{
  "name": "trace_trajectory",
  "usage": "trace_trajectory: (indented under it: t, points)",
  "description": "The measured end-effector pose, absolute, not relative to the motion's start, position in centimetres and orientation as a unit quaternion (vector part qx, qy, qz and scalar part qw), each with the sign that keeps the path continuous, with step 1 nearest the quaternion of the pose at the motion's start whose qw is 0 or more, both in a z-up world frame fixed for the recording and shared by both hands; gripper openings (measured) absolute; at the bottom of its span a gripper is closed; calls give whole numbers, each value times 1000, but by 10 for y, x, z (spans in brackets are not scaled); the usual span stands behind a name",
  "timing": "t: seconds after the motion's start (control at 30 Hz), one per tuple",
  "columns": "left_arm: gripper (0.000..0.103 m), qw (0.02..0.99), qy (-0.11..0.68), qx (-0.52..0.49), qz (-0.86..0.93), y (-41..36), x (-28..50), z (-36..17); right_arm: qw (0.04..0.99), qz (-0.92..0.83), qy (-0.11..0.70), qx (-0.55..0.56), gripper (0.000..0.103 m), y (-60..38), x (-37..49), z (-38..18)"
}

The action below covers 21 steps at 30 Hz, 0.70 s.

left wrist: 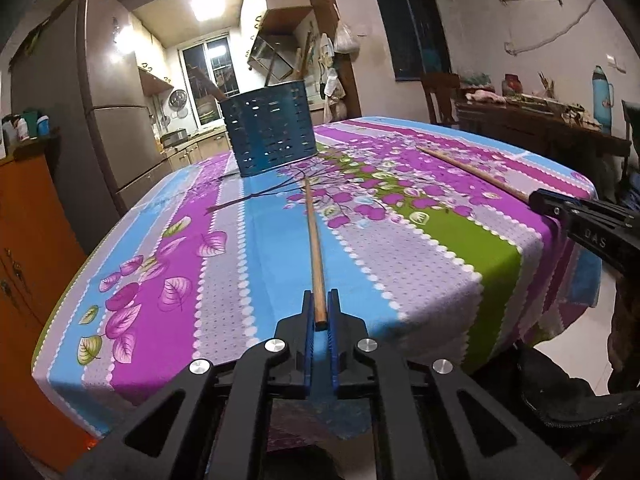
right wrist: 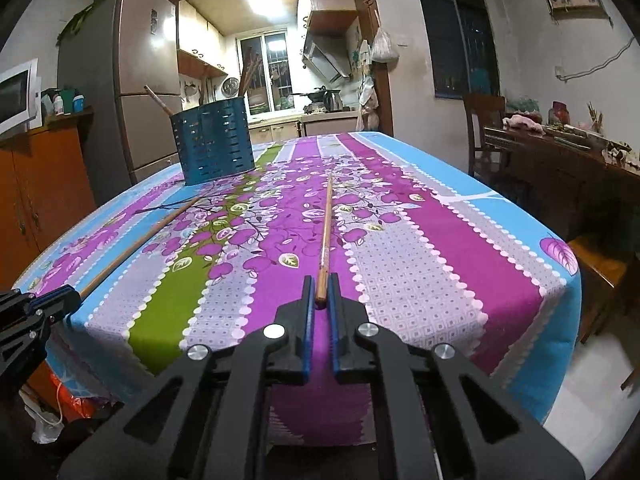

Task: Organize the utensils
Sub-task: 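Close the left tool on a chopstick while the right tool grasps another, then lift the chopsticks and carry them toward the blue holder with both tools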

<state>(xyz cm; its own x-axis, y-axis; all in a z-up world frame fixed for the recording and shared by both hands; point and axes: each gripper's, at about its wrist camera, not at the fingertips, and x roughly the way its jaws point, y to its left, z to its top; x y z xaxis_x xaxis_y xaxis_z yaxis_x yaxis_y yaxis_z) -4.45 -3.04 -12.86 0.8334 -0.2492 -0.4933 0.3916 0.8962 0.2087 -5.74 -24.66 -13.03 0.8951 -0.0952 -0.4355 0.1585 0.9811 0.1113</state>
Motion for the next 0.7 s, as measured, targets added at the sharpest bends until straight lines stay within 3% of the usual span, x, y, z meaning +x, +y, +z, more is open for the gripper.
trace_trajectory:
  t: [0.7]
  points:
    - [7,970,121,138,-158,-5,-29,-61,985,-79,77,-136,5,-202,-59,-54]
